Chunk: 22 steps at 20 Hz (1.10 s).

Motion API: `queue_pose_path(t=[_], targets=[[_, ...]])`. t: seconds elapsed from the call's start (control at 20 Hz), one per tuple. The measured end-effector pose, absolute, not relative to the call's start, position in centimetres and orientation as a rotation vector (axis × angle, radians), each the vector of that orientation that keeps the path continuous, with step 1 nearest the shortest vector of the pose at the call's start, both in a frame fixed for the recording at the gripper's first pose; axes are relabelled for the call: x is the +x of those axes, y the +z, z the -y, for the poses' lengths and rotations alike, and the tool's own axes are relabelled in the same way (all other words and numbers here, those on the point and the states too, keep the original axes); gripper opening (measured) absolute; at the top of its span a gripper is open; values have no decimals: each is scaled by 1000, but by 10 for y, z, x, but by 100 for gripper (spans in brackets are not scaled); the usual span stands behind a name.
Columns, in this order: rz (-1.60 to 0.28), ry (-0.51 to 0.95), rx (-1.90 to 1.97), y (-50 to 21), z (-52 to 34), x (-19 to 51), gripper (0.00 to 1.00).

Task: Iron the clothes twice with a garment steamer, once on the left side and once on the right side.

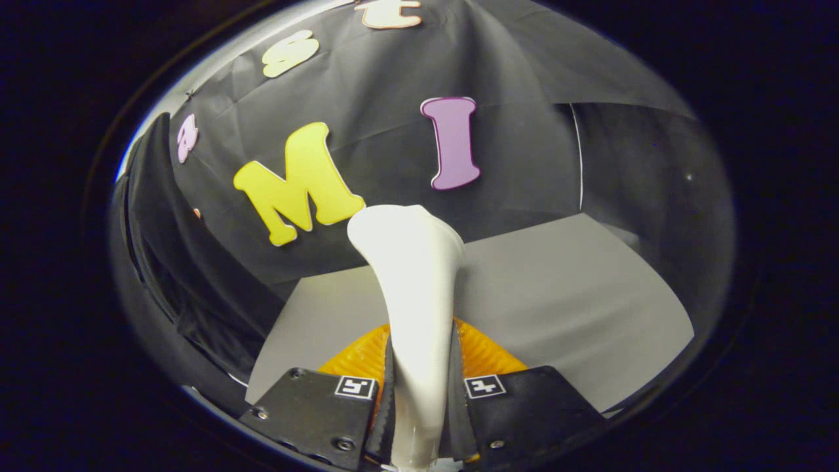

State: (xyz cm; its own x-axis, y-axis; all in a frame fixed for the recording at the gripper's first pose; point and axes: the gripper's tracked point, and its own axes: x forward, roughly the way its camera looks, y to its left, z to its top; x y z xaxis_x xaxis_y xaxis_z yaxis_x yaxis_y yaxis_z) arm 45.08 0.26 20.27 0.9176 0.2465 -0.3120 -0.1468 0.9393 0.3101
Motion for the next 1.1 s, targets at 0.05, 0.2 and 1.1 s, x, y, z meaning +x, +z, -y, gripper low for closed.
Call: queue_pose_path(t=[0.05,0.2,1.1], targets=[[-340,204,283,205,-4,442,36],[-302,218,283,218,-17,416,36],[88,171,66,364,-160,273,35]])
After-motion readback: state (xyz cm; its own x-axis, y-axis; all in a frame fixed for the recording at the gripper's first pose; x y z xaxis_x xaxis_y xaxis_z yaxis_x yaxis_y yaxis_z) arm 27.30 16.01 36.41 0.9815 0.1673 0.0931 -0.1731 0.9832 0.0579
